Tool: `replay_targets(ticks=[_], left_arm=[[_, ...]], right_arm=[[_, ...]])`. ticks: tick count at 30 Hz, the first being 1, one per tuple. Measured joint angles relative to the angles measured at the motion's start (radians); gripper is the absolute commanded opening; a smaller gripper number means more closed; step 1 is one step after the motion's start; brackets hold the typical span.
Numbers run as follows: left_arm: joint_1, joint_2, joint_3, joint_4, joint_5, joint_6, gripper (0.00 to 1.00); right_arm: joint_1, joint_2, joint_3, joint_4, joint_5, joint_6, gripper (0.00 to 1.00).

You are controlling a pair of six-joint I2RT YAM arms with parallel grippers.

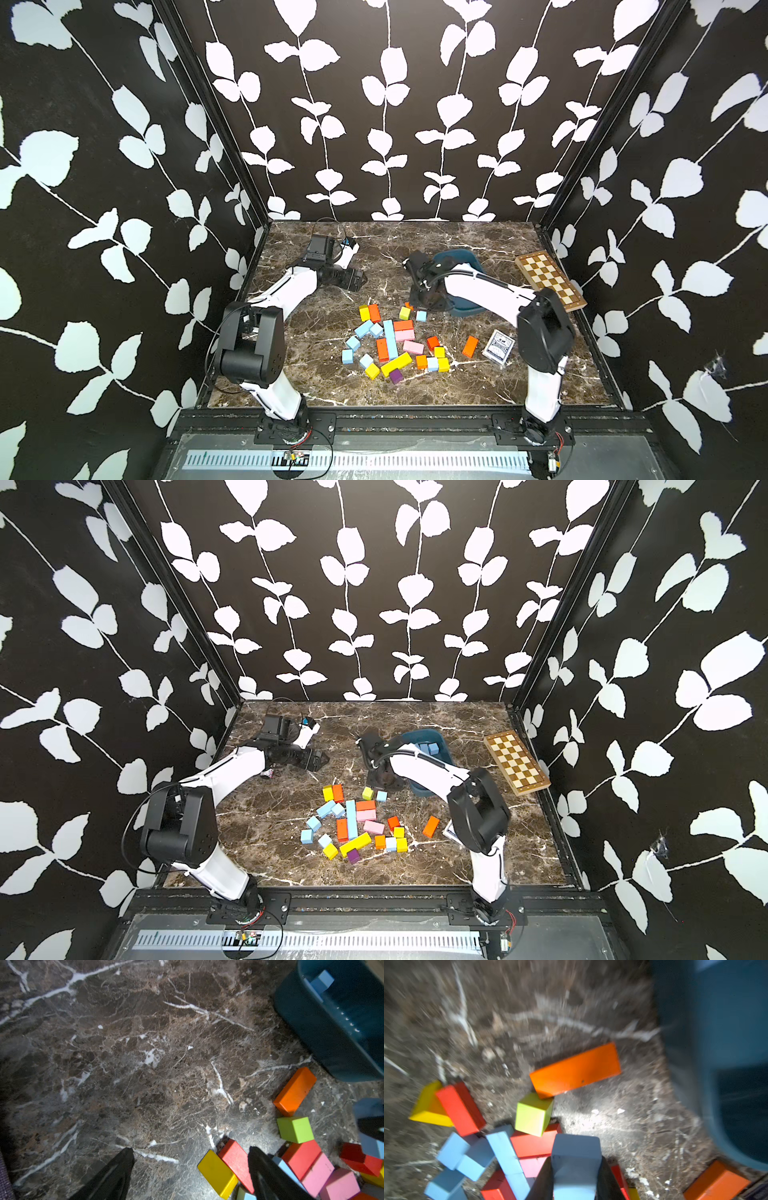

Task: Pick out the blue building blocks
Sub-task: Pick up the building block from the center of the board, then place the building block in the storage box.

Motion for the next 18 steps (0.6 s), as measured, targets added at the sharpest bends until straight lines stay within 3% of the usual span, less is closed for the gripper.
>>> replay_targets(ticks=[10,13,18], left_arm=[[-0.026,0.001,0.039,0.0,0.018,-0.015,0.87],[-0.031,0.002,0.04,0.0,0.018,-0.018,0.87],[-0.032,0.005,0.04,0.0,0.018,-0.018,0.87]], right_arm=[[-0.249,-0.224,-0.206,0.194,0.042,0.191,0.12],[-0.302,-0.21,-0.278,0.253,0.039,0.259,0.12],[-0.34,-0.109,-0.263,0.311,0.018,0.339,0.12]])
